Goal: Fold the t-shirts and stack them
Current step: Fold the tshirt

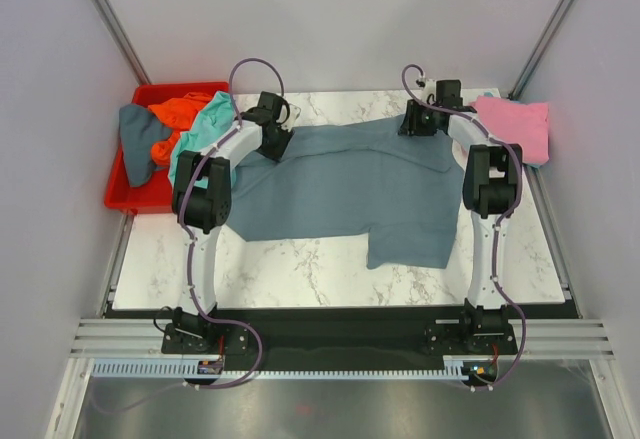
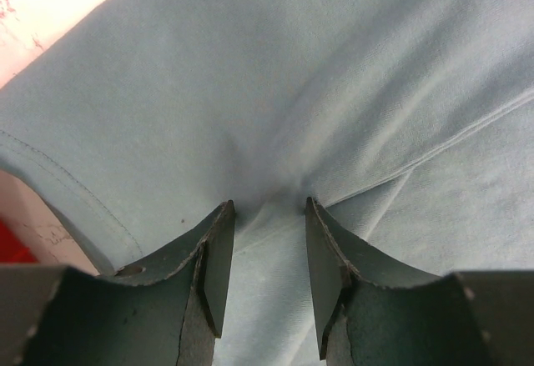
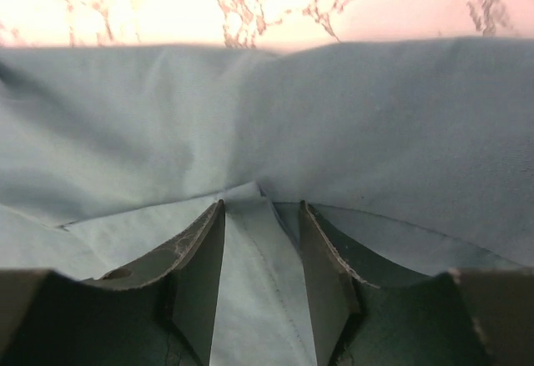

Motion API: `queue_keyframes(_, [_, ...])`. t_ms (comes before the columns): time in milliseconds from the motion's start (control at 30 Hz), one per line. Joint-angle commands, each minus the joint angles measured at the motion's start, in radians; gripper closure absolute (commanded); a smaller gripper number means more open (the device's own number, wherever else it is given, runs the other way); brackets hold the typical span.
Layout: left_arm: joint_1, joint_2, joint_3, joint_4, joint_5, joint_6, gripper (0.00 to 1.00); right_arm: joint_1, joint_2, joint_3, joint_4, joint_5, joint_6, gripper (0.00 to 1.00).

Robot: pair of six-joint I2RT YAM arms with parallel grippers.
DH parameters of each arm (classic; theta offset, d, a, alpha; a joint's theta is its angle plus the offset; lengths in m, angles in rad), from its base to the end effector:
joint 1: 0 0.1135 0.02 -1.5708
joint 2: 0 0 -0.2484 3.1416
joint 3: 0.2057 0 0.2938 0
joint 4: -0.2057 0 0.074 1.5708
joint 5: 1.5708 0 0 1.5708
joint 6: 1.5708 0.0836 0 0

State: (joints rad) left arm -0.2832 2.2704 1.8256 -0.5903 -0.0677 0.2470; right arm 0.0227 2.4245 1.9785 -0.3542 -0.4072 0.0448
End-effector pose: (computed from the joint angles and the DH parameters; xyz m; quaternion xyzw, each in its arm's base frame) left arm 0.5256 -0.1471 0.0986 0.2439 0.9325 0.0278 0.2651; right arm 0.5967 0.0467 0.0987 -0.0660 0.9083 0.1997 0.3615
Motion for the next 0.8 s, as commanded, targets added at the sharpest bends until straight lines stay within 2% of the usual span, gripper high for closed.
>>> queue_keyframes(0, [-0.005,-0.049,-0.005,-0.002,0.011,-0.031,0.53,0.006,0.031,0.034,0.015,0.021,-0.023,0.52])
queue_keyframes(33, [-0.005,-0.051,-0.005,-0.002,0.009,-0.031,0.53,0.008,0.03,0.034,0.015,0.021,-0.025,0.52])
queue_keyframes(167, [-0.005,-0.043,0.0,-0.002,0.009,-0.031,0.53,0.011,0.025,0.022,0.014,0.021,-0.026,0.74])
queue_keyframes(267, [-0.005,-0.041,0.0,0.001,0.011,-0.035,0.53,0.013,0.005,0.011,0.015,0.024,-0.031,0.83])
queue_keyframes(467, [-0.007,-0.041,0.003,0.009,0.02,-0.051,0.53,0.016,-0.053,-0.013,0.011,0.048,-0.037,0.92])
queue_keyframes(767, [-0.005,-0.049,0.034,0.015,0.046,-0.077,0.54,0.043,-0.199,-0.116,-0.005,0.061,-0.063,0.93])
